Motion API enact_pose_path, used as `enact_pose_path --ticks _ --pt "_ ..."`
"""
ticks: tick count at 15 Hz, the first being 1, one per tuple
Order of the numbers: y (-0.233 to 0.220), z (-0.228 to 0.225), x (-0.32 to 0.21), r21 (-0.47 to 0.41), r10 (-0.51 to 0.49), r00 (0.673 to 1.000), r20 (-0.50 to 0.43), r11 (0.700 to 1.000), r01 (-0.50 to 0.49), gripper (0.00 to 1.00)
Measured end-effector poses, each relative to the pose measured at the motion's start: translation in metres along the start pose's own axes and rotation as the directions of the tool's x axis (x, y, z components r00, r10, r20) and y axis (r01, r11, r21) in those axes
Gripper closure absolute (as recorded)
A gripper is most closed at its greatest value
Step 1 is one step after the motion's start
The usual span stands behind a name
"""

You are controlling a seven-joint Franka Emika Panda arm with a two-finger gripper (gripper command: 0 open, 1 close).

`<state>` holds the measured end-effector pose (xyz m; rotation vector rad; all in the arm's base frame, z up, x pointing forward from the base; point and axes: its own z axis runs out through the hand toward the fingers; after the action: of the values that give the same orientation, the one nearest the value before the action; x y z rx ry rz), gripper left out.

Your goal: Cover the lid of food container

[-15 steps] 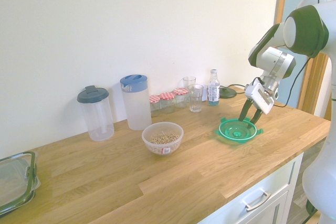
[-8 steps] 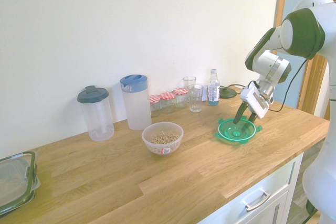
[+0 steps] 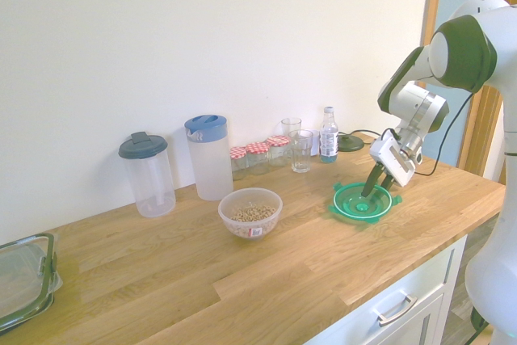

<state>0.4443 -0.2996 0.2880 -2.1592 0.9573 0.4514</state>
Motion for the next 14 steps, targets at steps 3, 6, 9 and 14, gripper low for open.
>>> enact_pose_path --ticks 3,6,9,14 --pt "0.004 0.003 0.003 -0.001 0.011 1.0 0.004 1.0 -0.011 1.0" --pt "0.007 0.004 0.005 -0.002 0.02 1.0 0.003 1.0 -0.02 1.0" --pt "0.007 0.003 0.004 0.001 0.021 1.0 0.013 1.0 -0.021 1.0" --pt "-0.045 -0.039 -0.023 -0.102 0.011 1.0 0.001 0.995 -0.011 1.0"
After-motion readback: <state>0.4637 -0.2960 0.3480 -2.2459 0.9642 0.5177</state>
